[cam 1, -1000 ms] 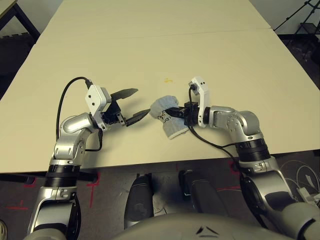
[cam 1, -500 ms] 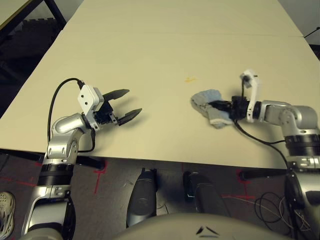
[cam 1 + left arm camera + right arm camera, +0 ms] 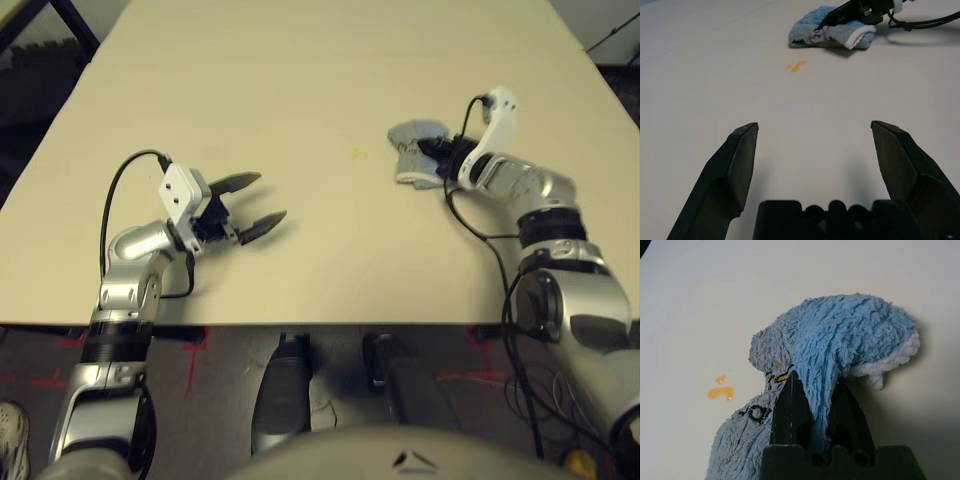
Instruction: Wipe the water off the table with a rag.
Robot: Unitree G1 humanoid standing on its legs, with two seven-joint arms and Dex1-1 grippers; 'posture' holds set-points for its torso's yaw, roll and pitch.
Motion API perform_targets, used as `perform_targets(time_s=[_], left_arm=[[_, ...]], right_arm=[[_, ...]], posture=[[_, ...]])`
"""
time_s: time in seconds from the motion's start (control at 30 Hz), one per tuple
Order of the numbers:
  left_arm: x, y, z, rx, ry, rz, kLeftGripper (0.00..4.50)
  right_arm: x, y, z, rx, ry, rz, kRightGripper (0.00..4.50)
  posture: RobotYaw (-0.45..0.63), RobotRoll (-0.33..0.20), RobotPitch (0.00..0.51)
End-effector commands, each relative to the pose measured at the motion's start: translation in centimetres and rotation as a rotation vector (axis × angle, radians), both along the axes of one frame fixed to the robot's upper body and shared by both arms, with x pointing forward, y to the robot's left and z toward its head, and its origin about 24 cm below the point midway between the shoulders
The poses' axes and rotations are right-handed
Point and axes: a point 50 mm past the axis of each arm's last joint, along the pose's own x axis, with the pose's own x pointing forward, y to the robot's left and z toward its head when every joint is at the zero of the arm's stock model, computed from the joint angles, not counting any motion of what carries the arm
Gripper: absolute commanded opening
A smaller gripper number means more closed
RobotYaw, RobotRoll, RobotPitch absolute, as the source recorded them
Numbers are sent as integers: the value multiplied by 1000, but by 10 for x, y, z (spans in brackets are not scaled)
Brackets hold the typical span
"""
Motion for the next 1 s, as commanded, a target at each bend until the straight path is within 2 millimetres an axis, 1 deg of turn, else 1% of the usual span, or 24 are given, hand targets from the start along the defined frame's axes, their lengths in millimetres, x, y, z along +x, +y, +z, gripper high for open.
perform_targets(time_s=[0.03,0.07,0.1,0.17,0.23,0.27,0.4,0.5,0.57,0.63,0.77,0.83,0.93,1.0], left_arm=[[-3,3,-3,16,13,9,4500],[-3,3,-2,17,13,11,4500],[-3,3,-2,17,12,13,4500],[-4,3,-1,17,10,16,4500],[-6,4,-1,18,10,18,4500],[-6,4,-1,18,11,19,4500],[-7,3,-1,19,12,22,4500],[-8,2,-1,18,12,24,4500],[-8,1,-1,17,11,23,4500],[-7,1,-1,17,10,22,4500],[-4,-1,-1,14,8,19,4500],[-2,-2,-1,12,6,17,4500],[0,-4,-2,7,4,11,4500],[1,-5,-2,5,4,6,4500]], right_arm=[[-1,27,-13,-25,47,82,114],[-1,38,-14,-26,50,119,114],[-1,45,-14,-26,52,143,114],[-6,78,-16,-28,62,259,114],[-12,101,-18,-29,67,346,114],[-14,109,-18,-27,68,381,114],[-22,132,-21,-30,72,476,114],[-23,135,-21,-25,69,477,114],[-19,123,-20,-25,66,438,114],[-14,105,-20,-36,63,393,114],[-7,58,-19,-61,61,292,114],[-6,39,-18,-62,60,253,114],[-6,7,-11,-53,51,202,114],[-7,-11,-5,-45,40,185,114]], posture=[[266,0,210],[274,0,212],[280,0,213],[288,0,215],[288,0,215],[297,0,216],[304,0,216],[305,0,214],[301,0,213],[294,0,210],[282,0,207],[272,0,204],[264,0,203],[251,0,201]])
